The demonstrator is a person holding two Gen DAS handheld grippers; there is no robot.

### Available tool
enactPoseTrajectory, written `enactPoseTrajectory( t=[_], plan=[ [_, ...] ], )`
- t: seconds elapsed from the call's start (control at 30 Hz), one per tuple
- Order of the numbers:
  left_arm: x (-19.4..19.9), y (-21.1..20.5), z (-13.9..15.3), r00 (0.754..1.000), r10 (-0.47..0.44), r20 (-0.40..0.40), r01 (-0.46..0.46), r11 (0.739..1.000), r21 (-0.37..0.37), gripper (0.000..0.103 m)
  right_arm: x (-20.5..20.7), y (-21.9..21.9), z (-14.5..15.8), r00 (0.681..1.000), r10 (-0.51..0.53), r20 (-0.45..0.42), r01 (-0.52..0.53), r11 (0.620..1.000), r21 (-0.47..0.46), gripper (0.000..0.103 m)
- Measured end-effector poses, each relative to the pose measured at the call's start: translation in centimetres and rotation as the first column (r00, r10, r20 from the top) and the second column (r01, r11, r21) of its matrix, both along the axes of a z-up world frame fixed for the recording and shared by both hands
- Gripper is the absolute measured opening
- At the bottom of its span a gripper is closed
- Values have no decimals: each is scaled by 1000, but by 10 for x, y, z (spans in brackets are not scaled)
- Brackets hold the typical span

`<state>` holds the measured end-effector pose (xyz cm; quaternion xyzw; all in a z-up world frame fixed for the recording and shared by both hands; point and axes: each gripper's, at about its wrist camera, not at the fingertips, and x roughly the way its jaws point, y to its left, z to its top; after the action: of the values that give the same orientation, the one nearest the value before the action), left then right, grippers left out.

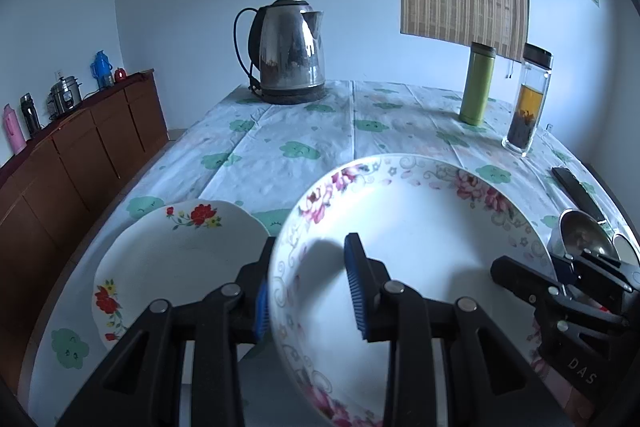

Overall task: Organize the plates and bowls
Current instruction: 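Lift the floral-rim bowl with both grippers over the blue-patterned plate, then lower the floral-rim bowl onto the blue-patterned plate with both grippers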

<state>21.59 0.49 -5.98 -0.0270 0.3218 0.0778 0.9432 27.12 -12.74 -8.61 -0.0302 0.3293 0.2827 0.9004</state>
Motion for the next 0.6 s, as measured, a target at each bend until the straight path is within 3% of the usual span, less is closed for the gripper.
enactPoseTrajectory(
  t=[0.6],
  plan=[
    [19,-5,-20,998,-25,-49,25,1000,16,31,10,2,-11,999,-41,-9,40,997,-69,29]
  ],
)
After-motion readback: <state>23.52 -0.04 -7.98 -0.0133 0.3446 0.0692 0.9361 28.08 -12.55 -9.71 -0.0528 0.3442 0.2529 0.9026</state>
